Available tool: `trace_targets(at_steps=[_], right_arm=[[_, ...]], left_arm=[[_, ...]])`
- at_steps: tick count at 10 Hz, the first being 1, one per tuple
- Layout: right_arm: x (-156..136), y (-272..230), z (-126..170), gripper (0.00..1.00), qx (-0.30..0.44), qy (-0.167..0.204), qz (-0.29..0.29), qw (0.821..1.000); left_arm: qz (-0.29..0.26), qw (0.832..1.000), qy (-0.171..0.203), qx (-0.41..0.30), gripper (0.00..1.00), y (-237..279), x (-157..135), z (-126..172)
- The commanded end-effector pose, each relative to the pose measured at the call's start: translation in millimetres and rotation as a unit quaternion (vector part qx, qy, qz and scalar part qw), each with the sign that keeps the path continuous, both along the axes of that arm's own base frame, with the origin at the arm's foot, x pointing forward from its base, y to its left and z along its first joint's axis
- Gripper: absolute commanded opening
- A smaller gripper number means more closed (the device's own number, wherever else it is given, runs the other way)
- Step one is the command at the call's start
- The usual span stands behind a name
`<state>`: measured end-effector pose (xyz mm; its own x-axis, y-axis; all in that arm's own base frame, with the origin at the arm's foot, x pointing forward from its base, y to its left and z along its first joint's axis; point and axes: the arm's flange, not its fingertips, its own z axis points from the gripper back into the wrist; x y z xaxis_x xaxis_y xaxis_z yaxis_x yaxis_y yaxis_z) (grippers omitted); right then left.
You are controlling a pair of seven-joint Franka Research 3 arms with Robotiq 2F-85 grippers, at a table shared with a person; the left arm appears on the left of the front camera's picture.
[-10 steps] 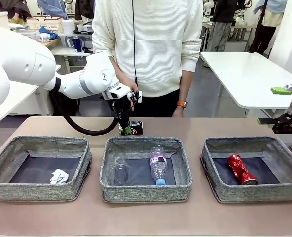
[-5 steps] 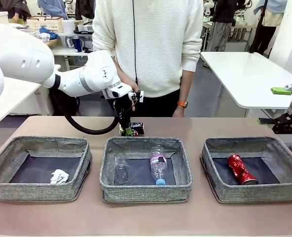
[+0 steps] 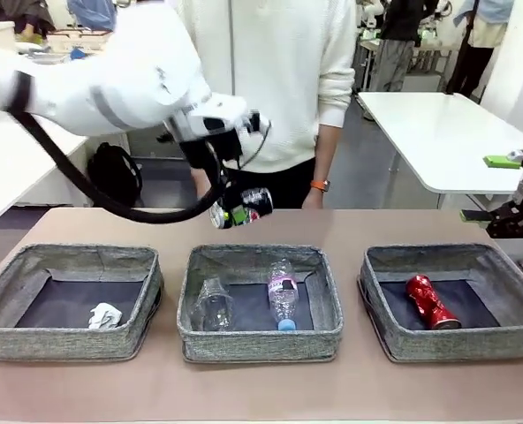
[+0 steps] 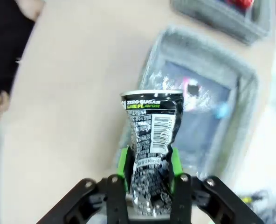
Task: Sort the waste into the appropriate baskets.
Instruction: Pick up the waste item pointed out by the person.
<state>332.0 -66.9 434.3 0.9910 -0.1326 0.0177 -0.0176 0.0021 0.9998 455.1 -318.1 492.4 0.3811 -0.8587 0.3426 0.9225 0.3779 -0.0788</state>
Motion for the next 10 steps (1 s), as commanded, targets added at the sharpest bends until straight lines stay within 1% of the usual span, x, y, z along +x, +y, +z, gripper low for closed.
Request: trace_targets(at_steps=[1,2,3,4,5,8,9,10], right_arm=[[-1.5,0.3,2.8,1.00,0.001,0.000,0.004,1.000],[-1.5,0.3,2.8,1.00,0.001,0.000,0.004,1.000],[-1.5,0.3,2.8,1.00,0.001,0.000,0.004,1.000],[-1.5,0.3,2.8,1.00,0.001,0.000,0.004,1.000],[-1.5,0.3,2.8,1.00,0.001,0.000,0.004,1.000],[-1.5,0.3,2.8,1.00,0.001,0.000,0.004,1.000],[-1.5,0.3,2.8,1.00,0.001,0.000,0.004,1.000],[-1.5,0.3,2.8,1.00,0.001,0.000,0.004,1.000]], left_arm=[[0.155,0.985,-0.041,-0.063,0.00,-6.1,-53.8,29.9],[0.160,0.981,-0.011,-0.105,0.00,-16.2,-74.8,39.1],[0.177,0.975,-0.029,-0.131,0.00,-19.9,-84.9,43.6],[0.136,0.983,-0.076,-0.093,0.00,-7.3,-69.9,38.5],[0.164,0.981,-0.001,-0.105,0.00,-22.9,-79.3,61.3],[0.164,0.981,-0.001,-0.105,0.00,-22.9,-79.3,61.3],[0.164,0.980,-0.010,-0.110,0.39,-23.9,-81.0,55.1],[0.232,0.971,-0.013,-0.054,0.39,-25.8,-82.8,65.9]])
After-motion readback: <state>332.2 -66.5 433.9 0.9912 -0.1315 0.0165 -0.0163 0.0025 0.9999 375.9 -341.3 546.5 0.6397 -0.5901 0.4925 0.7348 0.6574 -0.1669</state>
